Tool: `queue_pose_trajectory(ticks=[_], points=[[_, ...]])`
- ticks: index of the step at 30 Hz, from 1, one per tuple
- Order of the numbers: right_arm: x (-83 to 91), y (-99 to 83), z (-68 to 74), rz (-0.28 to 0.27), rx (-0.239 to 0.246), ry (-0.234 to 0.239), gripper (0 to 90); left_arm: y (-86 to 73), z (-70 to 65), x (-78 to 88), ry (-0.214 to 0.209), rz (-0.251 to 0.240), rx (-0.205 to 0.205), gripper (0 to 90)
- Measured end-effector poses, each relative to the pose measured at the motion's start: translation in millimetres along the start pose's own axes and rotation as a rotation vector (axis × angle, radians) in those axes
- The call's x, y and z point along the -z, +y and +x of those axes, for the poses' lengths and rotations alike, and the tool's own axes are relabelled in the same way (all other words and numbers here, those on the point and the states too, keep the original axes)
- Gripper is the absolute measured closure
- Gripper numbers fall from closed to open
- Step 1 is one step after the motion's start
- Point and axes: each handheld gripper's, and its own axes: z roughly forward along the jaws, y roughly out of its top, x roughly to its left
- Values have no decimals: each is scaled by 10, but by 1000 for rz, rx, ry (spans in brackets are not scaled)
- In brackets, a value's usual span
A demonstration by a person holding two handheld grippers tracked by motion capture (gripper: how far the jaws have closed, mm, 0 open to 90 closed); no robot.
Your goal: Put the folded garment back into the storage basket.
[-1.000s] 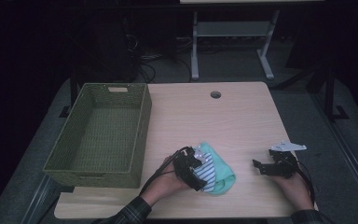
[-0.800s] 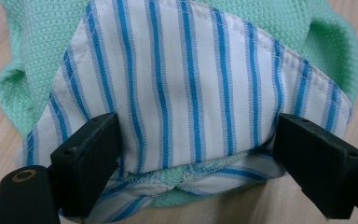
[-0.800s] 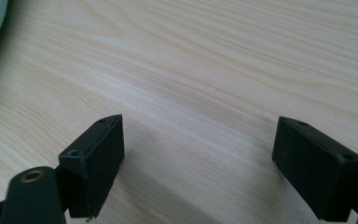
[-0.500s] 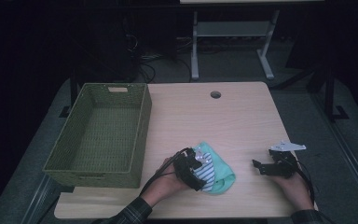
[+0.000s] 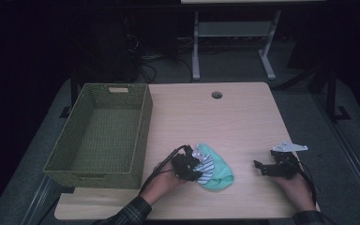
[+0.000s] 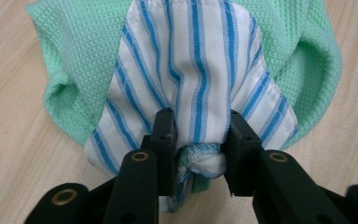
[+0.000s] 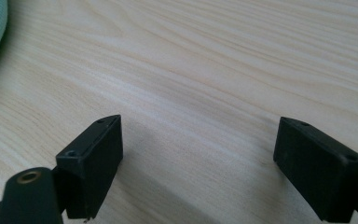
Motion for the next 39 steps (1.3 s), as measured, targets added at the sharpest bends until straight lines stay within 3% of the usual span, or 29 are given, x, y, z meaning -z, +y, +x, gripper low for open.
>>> queue_pose_trajectory(ticks=[4,12,18,20,22,39], points=[[0,1,0,1,1,1,148,-3,52,18,-34,-4,13,701],[0,1,0,2,3,1,147,20,117,173,-66,-65,61,705],[-1,1,0,2,3,1,146,67,136,306,-88,-80,62,705],[0,1,0,2,3,1,146,86,155,367,-88,-75,39,705],[-1,1,0,2,3,1,145,103,146,416,-88,-87,57,704],[-1,1,1,4,3,1,140,208,260,829,-46,-114,56,701]])
